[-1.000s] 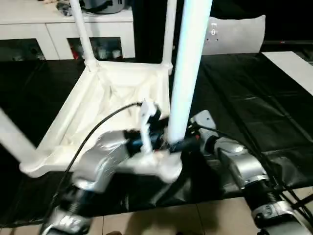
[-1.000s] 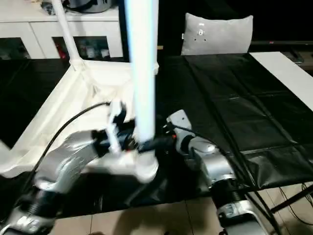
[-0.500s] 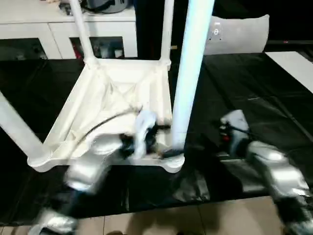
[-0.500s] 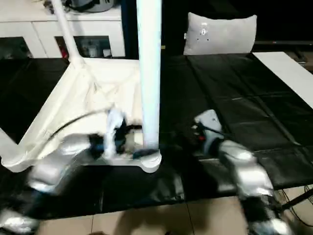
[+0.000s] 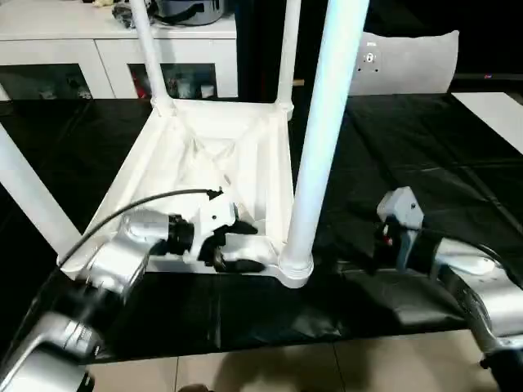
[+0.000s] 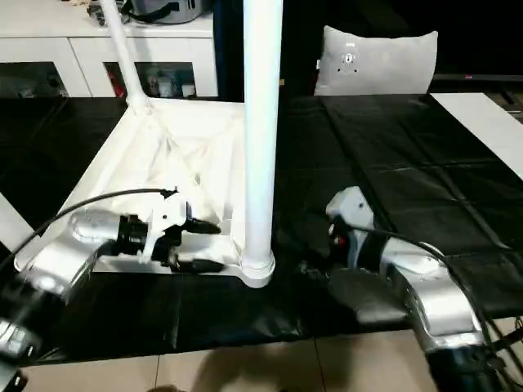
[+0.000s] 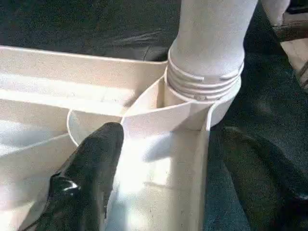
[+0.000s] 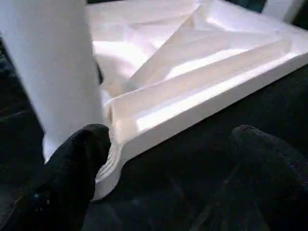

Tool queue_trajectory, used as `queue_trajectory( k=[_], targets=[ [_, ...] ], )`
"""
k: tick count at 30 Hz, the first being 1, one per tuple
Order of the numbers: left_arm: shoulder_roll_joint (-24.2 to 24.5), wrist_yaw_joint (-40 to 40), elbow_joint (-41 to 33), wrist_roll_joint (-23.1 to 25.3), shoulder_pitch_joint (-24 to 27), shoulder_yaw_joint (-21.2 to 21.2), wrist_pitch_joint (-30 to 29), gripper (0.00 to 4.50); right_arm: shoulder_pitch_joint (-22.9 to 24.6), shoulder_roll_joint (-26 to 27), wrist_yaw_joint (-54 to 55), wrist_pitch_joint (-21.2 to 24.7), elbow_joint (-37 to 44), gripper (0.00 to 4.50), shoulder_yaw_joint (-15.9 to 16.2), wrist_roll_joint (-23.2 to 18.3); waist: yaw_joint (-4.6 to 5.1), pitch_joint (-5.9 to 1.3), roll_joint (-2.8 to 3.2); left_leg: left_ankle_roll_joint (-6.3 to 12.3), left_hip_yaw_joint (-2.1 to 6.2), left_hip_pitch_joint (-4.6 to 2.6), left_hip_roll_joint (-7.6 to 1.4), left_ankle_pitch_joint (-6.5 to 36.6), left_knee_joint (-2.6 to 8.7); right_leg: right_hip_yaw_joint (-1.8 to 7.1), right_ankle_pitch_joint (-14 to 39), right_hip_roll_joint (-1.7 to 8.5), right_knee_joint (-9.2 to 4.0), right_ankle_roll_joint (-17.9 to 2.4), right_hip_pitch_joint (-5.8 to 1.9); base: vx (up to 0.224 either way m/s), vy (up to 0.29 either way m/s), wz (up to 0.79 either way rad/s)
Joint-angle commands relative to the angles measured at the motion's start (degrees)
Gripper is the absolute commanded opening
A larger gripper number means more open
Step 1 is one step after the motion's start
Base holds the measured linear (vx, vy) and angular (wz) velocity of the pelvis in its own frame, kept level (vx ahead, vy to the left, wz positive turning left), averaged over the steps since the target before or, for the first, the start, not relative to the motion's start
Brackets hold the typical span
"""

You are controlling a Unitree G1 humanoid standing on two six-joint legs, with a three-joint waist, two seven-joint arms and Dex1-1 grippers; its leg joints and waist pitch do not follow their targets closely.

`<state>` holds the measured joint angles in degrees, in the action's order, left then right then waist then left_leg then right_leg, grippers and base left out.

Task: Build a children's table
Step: Rotate table base, then rotate leg to tighten

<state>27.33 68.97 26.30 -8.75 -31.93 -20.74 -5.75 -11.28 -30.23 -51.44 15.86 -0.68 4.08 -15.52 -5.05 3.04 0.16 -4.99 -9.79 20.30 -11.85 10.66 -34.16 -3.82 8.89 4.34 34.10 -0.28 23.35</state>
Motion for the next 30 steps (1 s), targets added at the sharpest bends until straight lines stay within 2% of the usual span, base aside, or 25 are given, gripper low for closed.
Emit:
queue_trajectory(
  k=[1,3,6,8,11,16,20,30],
  targets=[
    [-0.59,2.03,2.3,0.82,-1.64,-1.04,1.76,3.3,0.16,-1.23,-2.3,2.21,1.62,4.5,0.26,-1.85,-0.18,-3.75,0.22,1.04,0.17,-0.22,-0.69,15.54,4.37,2.04,21.7,3.04,-4.66,-8.36,-2.87,0.0,0.0,0.0],
    [-0.87,2.87,4.95,2.13,-2.43,-1.68,4.07,3.24,0.51,-1.57,-3.44,3.8,2.39,4.5,0.0,-3.22,-0.23,-3.78,0.17,1.26,0.14,-0.2,-0.75,15.53,4.35,2.09,20.21,3.02,-4.49,-9.0,-2.97,0.0,0.0,0.0],
    [-1.56,4.0,6.42,1.71,-2.51,-1.45,4.07,2.85,1.26,-2.24,-5.28,6.88,3.9,4.5,-0.4,-6.08,-0.28,-3.7,0.2,1.25,0.15,-0.26,-0.79,15.99,4.4,2.07,20.16,3.08,-4.48,-9.58,-3.14,0.0,0.0,0.0],
    [-1.98,4.63,7.63,1.87,-2.84,-1.33,4.62,2.78,1.71,-2.65,-5.97,7.94,4.68,4.5,-0.29,-7.06,-0.39,-3.69,0.23,1.29,0.14,-0.26,-0.86,16.05,4.38,2.09,20.84,3.23,-4.55,-9.64,-3.07,0.0,0.0,0.0],
    [-2.16,5.05,8.22,2.21,-3.01,-1.42,4.73,2.39,1.92,-2.73,-6.52,8.54,5.13,4.5,-0.05,-7.26,-0.43,-3.57,0.1,1.02,0.21,-0.28,-0.83,16.75,4.43,1.99,24.33,3.35,-4.88,-8.62,-2.98,0.0,0.0,0.0],
    [-2.54,5.74,10.08,2.78,-3.46,-1.41,5.73,2.04,2.14,-2.91,-7.45,11.12,6.72,4.5,0.75,-8.54,-0.41,-3.46,0.02,0.98,0.28,-0.45,-0.83,17.0,4.48,1.92,27.07,3.36,-5.24,-7.43,-2.73,0.0,0.0,0.0],
    [-2.96,6.07,11.41,3.42,-3.86,-1.04,6.53,1.82,2.28,-3.55,-7.77,11.06,6.77,4.5,1.92,-7.87,-0.52,-3.47,0.07,0.86,0.34,-0.47,-0.89,17.28,4.5,1.93,27.04,3.46,-5.28,-7.29,-2.7,0.0,0.0,0.0],
    [-3.07,7.39,14.1,4.73,-4.28,-1.25,7.8,1.04,1.45,-3.22,-8.77,10.2,5.99,4.5,1.66,-8.11,-0.5,-3.47,0.06,0.85,0.39,-0.32,-0.88,17.19,4.59,1.93,26.8,3.51,-5.25,-7.38,-2.82,0.0,0.0,0.0]
  ],
)
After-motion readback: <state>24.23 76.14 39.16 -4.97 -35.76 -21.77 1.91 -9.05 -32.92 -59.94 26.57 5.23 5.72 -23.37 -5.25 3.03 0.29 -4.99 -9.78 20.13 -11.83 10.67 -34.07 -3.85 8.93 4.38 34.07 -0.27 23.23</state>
